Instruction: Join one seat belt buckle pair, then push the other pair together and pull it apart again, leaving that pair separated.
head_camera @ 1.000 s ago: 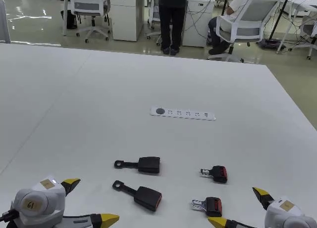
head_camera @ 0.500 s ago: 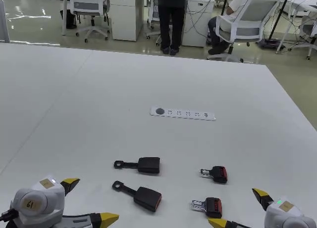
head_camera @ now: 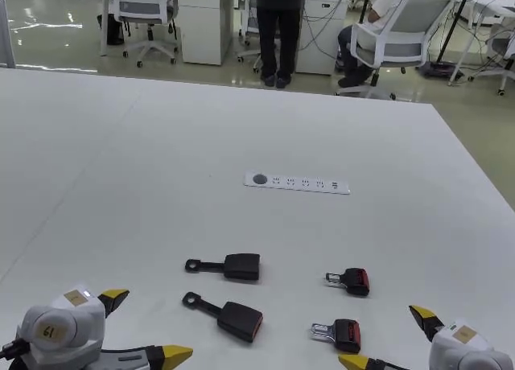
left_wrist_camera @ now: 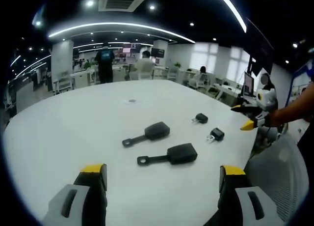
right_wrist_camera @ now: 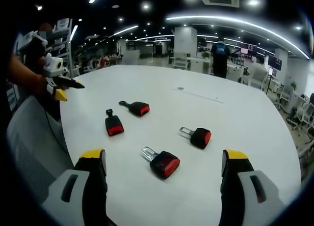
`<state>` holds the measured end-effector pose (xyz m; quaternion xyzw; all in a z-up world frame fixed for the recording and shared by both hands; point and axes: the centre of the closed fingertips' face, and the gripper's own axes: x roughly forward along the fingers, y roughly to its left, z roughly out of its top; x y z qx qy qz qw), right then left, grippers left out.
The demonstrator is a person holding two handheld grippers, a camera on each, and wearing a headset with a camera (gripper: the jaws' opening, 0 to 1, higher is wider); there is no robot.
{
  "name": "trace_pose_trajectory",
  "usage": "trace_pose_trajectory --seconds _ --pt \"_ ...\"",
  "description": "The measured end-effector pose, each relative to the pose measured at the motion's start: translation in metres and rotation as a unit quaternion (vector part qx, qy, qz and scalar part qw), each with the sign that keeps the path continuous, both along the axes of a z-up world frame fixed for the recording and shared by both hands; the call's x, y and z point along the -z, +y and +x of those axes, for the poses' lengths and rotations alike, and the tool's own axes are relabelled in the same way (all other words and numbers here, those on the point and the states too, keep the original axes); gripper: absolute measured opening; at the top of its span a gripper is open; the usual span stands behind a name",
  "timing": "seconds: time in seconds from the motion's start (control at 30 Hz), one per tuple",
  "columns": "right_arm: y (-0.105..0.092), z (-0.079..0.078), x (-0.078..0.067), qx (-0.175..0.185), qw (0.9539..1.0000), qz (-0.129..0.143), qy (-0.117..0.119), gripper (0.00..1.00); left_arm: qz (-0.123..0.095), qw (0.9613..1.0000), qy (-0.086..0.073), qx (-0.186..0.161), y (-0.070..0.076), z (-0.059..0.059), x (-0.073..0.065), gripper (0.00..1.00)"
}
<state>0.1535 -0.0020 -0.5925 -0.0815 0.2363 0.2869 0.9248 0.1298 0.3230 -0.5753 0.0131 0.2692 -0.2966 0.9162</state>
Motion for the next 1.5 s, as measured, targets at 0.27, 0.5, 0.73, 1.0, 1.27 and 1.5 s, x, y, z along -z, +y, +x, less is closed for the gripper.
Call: trace_pose_trajectory --seconds 0.27,0.5,0.73,1.0,1.27,1.5 --pt "0.0005 -0.0012 -0.0016 -0.001 1.0 0.0 0.0 0.99 0.001 1.0 0.0 0.0 0.0017 -0.0005 -0.001 0.97" --pt "-0.0002 -0.0021 -0.0025 -0.001 1.0 0.0 0.001 0.99 0.001 1.0 0.0 0.0 0.0029 0.0006 0.0004 0.97" --pt "-0.0008 -0.0011 -0.0027 -0.001 1.0 0.003 0.001 0.99 0.0 1.0 0.0 -0.001 0.0062 0.0023 0.0042 0.97" --pt "0.0002 -0.0019 -0.0016 0.0 1.0 0.004 0.001 0.99 0.0 1.0 -0.001 -0.004 0.0087 0.0027 0.004 0.97" --pt "0.0 -0.0021 0.0008 -0.001 1.0 0.004 0.002 0.99 0.001 1.0 -0.001 -0.005 0.0089 0.0024 0.0033 0.97" --pt "0.0 -0.0003 -0.0025 -0.002 1.0 0.004 0.0 0.99 0.003 1.0 -0.001 -0.005 0.01 0.0018 0.0035 0.97"
